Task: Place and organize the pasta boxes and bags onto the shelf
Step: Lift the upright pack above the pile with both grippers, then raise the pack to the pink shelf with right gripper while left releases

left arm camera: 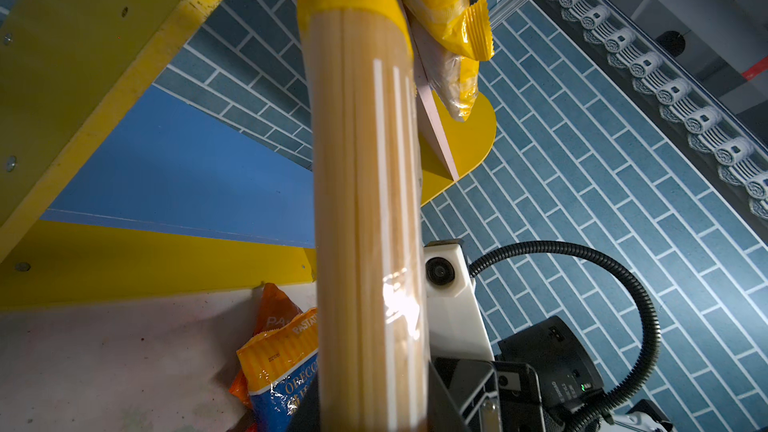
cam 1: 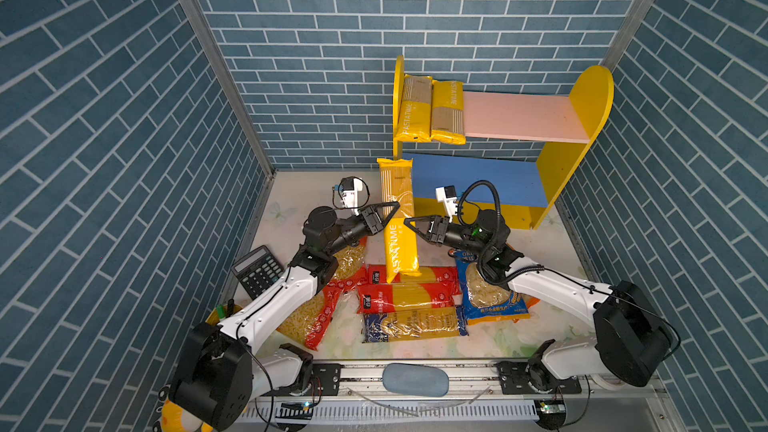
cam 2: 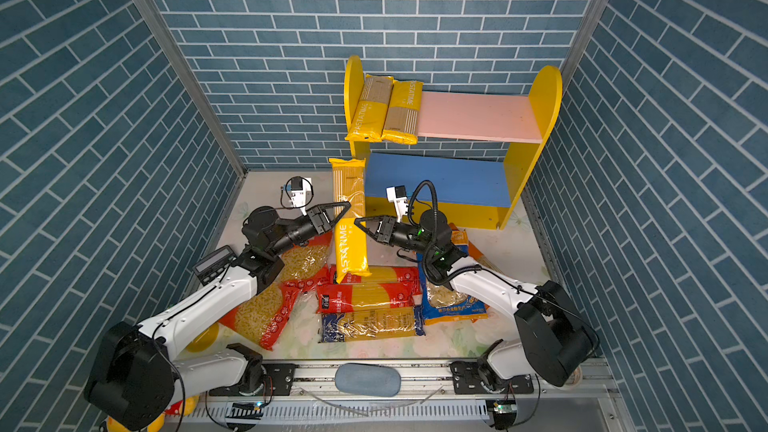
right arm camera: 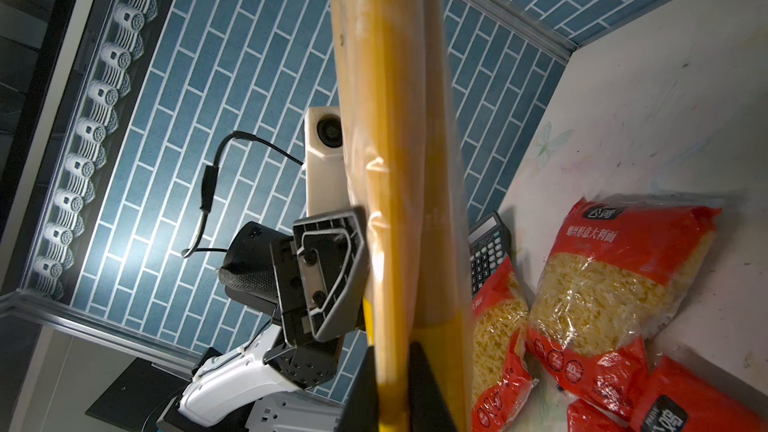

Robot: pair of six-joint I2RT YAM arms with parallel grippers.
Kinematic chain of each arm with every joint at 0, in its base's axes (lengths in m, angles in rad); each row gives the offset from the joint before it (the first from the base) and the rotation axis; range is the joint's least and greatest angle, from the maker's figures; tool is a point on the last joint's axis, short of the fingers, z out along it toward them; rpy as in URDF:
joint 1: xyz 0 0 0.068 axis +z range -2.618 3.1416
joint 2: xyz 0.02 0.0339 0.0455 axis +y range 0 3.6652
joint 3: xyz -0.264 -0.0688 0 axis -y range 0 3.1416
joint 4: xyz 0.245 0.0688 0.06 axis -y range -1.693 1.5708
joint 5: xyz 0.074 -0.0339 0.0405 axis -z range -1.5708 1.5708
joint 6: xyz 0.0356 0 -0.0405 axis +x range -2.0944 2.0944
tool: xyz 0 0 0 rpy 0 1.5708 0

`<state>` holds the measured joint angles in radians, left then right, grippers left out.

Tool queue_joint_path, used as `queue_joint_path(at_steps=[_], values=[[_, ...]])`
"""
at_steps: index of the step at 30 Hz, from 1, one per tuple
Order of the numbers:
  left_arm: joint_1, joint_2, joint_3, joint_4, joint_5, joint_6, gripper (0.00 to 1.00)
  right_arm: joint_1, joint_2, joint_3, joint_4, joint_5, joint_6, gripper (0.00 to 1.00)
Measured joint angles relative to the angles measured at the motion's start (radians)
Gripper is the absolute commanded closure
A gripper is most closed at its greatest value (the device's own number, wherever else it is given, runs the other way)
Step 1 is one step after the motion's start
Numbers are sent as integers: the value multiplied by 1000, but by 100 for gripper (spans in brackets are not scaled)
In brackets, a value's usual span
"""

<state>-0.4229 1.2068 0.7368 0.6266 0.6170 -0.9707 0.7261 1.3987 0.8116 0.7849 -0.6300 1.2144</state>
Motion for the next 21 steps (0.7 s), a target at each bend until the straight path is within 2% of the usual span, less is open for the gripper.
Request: queue_joint_path(at_steps=[3,11,14,21], values=[[-2,0,0,-2,5,1,100,4,-24,0,-29,2,-17,63],[-2,-46,0,-8,-31,2,100,8,-67,-14,-61,28,-44,46],[7,-82,0,-8,-70,6,100,15,-80,-36,-60,35,-45,36],[43,-154,4,11,-207,37,100,59,-81,-37,-96,33,-83,24]])
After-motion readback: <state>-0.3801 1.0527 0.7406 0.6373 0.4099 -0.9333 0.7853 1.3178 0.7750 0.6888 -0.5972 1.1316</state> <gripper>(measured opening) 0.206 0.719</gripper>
